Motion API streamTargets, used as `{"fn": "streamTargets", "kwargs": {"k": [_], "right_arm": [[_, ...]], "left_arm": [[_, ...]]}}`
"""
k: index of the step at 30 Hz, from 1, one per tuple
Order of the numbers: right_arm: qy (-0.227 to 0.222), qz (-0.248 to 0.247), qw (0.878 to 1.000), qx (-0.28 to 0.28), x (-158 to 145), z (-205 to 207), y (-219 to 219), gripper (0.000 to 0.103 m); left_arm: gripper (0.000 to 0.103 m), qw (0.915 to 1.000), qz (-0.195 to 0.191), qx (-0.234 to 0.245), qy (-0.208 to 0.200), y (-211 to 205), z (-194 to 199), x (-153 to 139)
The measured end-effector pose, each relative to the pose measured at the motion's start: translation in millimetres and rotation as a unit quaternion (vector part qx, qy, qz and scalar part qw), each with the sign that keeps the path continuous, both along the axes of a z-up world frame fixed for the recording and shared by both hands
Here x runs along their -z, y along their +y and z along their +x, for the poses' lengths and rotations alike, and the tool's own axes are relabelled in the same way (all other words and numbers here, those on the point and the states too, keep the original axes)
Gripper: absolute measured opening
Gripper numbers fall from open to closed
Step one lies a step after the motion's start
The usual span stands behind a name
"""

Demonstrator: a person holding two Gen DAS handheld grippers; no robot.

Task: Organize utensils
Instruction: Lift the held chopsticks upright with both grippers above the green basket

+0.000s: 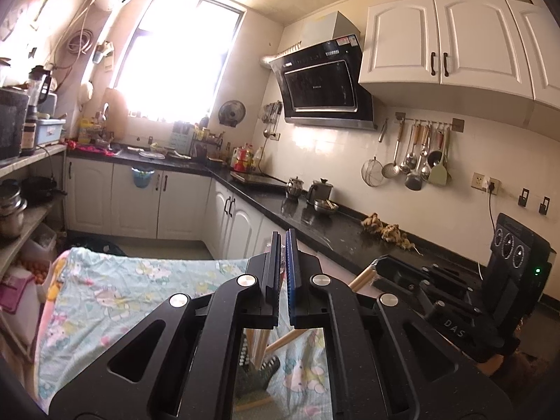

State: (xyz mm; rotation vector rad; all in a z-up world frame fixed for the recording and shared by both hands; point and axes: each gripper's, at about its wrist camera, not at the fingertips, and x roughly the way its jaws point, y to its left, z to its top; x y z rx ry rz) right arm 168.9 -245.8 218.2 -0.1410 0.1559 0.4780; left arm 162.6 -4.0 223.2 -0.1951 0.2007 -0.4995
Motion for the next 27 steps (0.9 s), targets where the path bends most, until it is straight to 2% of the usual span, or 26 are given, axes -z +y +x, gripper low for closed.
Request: {"fn": "streamTargets", "kwargs": {"k": [11,27], "right_arm": [[-0.008,0.012,1.0,0.007,-13.8,20.6,-6.6,0.002],[0.051,-0.003,0.999,0.013,24.8,56.6,12.3,0.002]], "left_arm": [[0.001,0.9998,0.001,-0.015,-0.01,-5.0,26.3,-17.7],[0.001,0.9988,-0.007,-0.036,0.033,-0.6,63.9,29.2]]}}
